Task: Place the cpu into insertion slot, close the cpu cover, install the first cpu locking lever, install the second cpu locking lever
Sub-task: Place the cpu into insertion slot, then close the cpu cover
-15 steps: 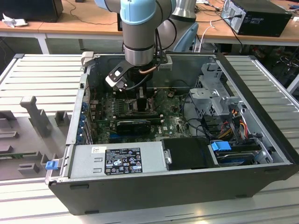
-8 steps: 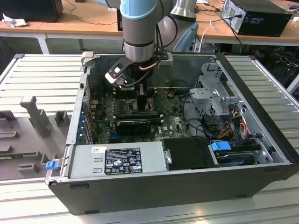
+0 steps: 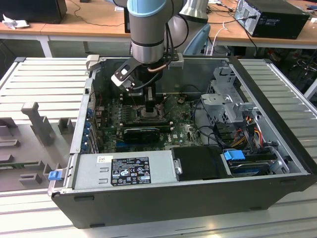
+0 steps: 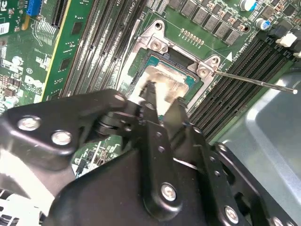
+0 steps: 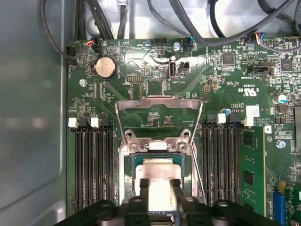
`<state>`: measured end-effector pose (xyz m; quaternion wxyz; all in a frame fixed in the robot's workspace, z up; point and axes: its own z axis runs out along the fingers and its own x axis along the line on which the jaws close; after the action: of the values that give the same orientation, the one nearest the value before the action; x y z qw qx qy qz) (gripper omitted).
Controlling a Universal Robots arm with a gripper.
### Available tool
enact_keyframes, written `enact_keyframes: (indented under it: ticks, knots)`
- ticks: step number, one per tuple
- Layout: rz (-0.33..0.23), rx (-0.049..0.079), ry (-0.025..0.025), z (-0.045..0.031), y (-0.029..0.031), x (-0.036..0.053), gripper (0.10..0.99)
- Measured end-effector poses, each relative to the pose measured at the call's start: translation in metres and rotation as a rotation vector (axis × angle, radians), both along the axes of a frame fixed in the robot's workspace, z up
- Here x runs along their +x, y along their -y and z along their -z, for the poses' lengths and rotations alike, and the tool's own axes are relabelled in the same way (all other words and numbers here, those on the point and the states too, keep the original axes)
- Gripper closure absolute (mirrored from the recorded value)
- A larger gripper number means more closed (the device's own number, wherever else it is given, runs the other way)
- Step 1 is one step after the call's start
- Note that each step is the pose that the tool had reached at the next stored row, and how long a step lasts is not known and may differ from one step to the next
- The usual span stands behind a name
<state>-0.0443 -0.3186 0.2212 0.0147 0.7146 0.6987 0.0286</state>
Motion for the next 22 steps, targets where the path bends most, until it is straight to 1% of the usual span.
enact_keyframes:
  ticks: [3,4,5,12,17,20,22]
  knots:
    - [0.000,0.000,-0.0001,-0.0021,0.0000,0.0000,0.929]
    - [0.000,0.000,-0.0002,-0.0029,0.0000,0.0000,0.929]
    - [0.000,0.000,-0.0003,-0.0033,0.0000,0.0000,0.980]
    - [0.000,0.000,-0.0015,-0.0105,0.0000,0.0000,0.980]
    - [0.000,0.000,-0.0017,-0.0136,0.0000,0.0000,0.980]
    - [0.000,0.000,-0.0022,-0.0140,0.0000,0.0002,0.980]
    - [0.000,0.000,-0.0024,-0.0141,0.0010,0.0016,0.980]
